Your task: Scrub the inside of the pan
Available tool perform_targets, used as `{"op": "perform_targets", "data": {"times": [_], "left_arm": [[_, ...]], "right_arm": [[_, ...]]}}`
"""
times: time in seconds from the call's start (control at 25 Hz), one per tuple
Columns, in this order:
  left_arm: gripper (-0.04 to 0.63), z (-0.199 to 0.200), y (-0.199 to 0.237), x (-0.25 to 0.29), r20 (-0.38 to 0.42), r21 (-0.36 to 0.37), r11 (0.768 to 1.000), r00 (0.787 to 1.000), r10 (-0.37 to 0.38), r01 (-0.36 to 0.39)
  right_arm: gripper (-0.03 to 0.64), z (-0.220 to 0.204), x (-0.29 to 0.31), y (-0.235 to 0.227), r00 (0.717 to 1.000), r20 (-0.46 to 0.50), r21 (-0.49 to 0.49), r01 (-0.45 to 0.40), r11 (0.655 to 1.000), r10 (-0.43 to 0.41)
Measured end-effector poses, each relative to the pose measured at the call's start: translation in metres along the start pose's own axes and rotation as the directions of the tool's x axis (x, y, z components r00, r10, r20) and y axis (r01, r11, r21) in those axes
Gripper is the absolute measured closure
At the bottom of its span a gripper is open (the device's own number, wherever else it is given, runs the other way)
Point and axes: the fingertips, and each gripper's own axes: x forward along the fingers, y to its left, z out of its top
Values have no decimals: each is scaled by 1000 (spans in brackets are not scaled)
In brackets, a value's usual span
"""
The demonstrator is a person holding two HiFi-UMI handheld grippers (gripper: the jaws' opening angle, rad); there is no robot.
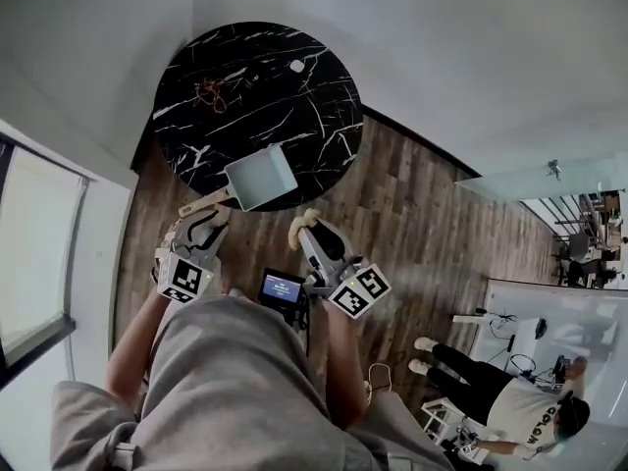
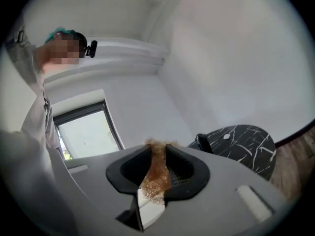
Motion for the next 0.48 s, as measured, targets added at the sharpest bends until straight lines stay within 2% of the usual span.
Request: {"op": "perform_targets", "data": {"times": [0.08, 0.2, 0.36, 0.48], "left_arm": [[491, 36, -12, -24, 64, -3, 998, 996, 68, -68], [508, 77, -40, -65, 121, -51, 987, 980, 159, -154], [529, 103, -79, -119, 129, -160, 954, 953, 276, -255], [551, 111, -110, -150, 113, -149, 952, 952, 285, -267]], "right_arm": [[509, 13, -34, 14, 997, 75, -59, 19, 998, -15], [506, 19, -86, 28, 988, 150, -176, 74, 982, -48], [502, 19, -136, 50, 980, 179, -364, 148, 919, -87], [502, 13, -163, 77, 972, 208, -464, 198, 863, -111]]}}
